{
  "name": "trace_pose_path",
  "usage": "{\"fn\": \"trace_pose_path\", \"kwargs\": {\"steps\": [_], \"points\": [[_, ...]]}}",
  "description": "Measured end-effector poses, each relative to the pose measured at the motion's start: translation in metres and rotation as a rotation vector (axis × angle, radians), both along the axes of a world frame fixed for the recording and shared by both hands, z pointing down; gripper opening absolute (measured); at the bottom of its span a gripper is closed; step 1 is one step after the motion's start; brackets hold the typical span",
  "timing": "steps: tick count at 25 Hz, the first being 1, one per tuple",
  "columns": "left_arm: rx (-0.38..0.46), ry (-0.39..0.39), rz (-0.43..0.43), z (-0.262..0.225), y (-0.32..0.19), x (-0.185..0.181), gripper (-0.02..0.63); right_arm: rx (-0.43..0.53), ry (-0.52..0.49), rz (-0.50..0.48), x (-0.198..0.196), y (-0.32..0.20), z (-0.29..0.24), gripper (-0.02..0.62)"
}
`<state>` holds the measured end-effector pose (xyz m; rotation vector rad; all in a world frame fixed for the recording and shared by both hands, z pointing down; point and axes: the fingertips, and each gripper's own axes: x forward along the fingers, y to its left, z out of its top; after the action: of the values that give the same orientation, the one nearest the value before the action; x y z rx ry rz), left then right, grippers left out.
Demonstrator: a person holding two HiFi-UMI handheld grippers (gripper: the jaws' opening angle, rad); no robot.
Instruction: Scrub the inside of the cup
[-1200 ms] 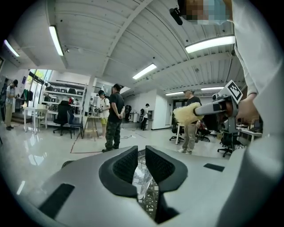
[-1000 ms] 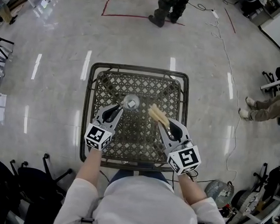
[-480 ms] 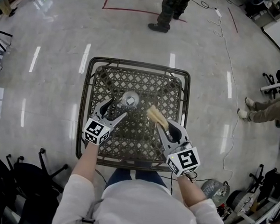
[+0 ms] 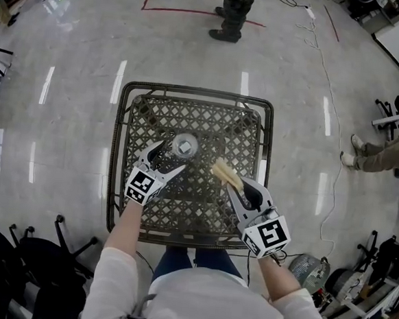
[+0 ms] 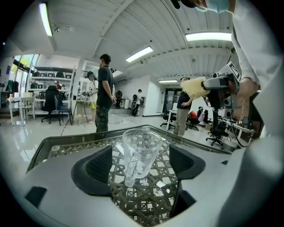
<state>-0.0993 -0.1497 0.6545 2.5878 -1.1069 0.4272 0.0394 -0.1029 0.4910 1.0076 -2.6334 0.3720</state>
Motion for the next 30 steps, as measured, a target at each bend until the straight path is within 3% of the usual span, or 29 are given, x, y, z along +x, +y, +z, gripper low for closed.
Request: {"fn": "trace_pose_path", "kwargs": {"steps": [22,30], "points": [[0.084,-0.015,0.069,0.025,-0.034,0.032,0.382,-0.061,0.009,-0.010,0.010,-0.006,0.036,0.091],[0.130,0.016,0.084,0.025,-0.040,0.042,0.382,-0.077,0.019,0.009,0.020,-0.009,0.050,0.091]]}}
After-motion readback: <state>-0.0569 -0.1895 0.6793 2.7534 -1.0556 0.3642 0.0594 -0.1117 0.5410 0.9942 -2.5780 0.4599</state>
